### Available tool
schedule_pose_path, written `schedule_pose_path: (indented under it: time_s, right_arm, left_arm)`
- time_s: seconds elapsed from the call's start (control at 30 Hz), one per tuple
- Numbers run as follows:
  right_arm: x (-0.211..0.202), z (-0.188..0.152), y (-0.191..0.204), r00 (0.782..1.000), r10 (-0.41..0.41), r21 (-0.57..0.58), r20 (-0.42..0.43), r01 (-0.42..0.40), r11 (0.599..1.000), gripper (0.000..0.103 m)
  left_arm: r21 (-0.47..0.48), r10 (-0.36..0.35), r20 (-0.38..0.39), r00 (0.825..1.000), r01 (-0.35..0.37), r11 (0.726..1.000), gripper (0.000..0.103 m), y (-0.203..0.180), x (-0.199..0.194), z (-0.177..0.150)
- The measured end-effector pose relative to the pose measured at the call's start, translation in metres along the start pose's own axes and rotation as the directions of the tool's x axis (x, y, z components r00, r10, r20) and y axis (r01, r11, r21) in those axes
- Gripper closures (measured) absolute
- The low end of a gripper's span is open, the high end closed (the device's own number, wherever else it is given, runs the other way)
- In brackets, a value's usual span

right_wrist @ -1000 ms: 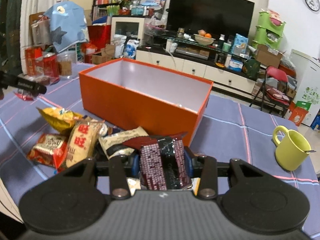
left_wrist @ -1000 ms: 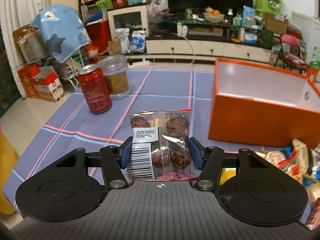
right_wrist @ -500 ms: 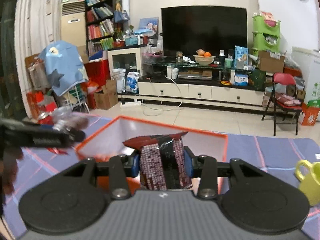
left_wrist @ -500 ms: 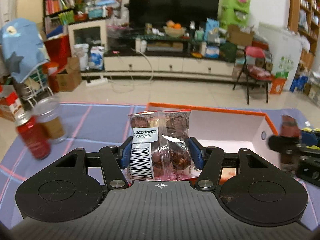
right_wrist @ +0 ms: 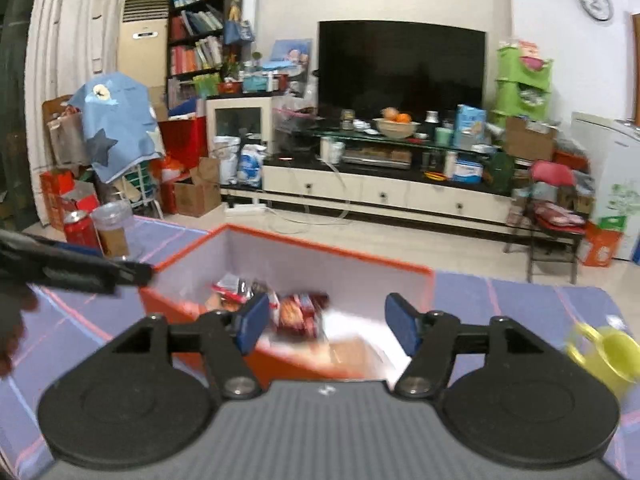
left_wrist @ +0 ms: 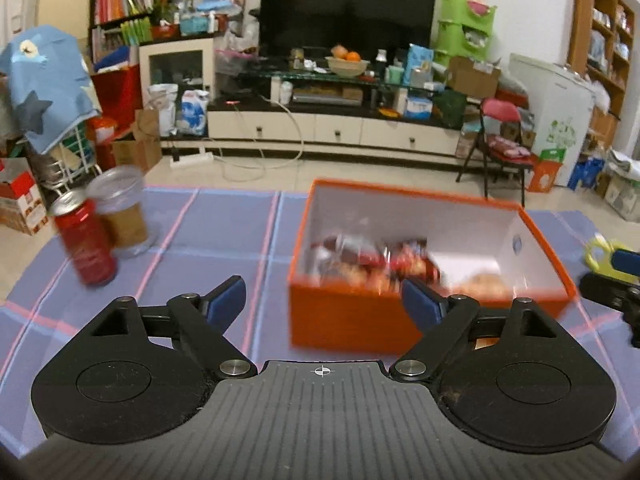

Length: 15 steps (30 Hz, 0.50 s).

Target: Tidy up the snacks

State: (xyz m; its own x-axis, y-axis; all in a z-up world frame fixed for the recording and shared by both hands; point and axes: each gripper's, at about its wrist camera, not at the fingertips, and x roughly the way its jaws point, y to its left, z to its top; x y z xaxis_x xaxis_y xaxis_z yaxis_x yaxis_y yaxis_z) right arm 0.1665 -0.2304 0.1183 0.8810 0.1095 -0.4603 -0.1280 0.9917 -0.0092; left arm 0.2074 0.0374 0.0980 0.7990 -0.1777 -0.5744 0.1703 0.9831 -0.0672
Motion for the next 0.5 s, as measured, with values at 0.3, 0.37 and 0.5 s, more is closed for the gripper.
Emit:
schedule_pose_path:
  time_s: [0.3, 0.37, 0.5]
  right_arm:
    - [-0.089, -0.113, 0.051, 0.981, 0.128, -0.347, -0.144, -0.171, 0.922, 0.005]
    - [-0.089, -0.126, 0.062, 0.978, 0.131, -0.449, -0.160, -0.190, 0.873, 0.009]
    - [-0.071, -0.129, 0.054, 0.943, 0.195, -0.346, -0.268, -0.283, 0.894, 0.022]
  left_arm:
    - [0.152, -0.101, -0.102, 0.990, 0.116, 0.982, 0.035, 0.021, -0.039, -0.080]
    - [0.248, -0.130, -0.142, 0.981, 0.163, 0.955, 0.035, 0.019, -0.035, -0.092]
    - [0.331, -0.179, -0.198, 0.964, 0.237, 0.913, 0.035, 0.018, -0.024, -0.106]
